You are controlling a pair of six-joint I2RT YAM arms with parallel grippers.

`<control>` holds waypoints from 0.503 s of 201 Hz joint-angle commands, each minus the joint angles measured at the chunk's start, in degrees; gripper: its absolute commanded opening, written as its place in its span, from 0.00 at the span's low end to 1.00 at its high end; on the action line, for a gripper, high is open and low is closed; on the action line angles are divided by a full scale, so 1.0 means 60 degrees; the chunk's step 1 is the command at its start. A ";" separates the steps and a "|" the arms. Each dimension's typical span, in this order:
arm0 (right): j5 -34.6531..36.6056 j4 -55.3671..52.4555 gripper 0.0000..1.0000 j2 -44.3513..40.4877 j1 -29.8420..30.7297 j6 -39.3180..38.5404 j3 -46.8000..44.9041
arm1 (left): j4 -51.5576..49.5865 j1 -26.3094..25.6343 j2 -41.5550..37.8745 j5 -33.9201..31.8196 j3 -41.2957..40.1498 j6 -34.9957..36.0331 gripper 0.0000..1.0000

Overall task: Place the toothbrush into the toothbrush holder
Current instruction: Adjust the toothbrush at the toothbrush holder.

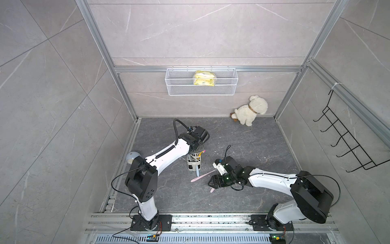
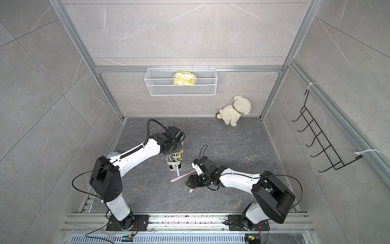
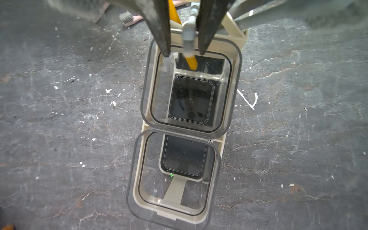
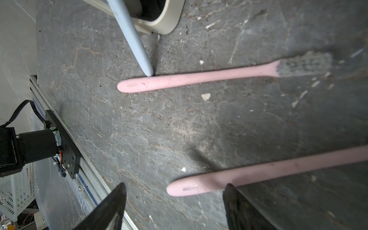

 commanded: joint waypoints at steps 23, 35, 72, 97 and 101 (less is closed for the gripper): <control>0.0151 0.0059 0.78 0.0103 0.0071 0.0034 -0.0160 | -0.0443 -0.0180 -0.0088 -0.0525 0.0606 0.0251 0.13; 0.0152 0.0054 0.78 0.0102 0.0071 0.0047 -0.0160 | -0.0502 -0.0231 -0.0100 -0.0655 0.0734 0.0349 0.11; 0.0166 0.0025 0.78 0.0060 0.0071 0.0044 -0.0161 | -0.0754 -0.0381 -0.0104 -0.0959 0.1303 0.0749 0.03; 0.0187 0.0040 0.78 0.0059 0.0071 0.0056 -0.0161 | -0.1184 -0.0609 -0.0143 -0.1619 0.1821 0.1019 0.02; 0.0180 0.0039 0.78 0.0059 0.0071 0.0054 -0.0160 | -0.1229 -0.0650 -0.0179 -0.1748 0.1881 0.1056 0.02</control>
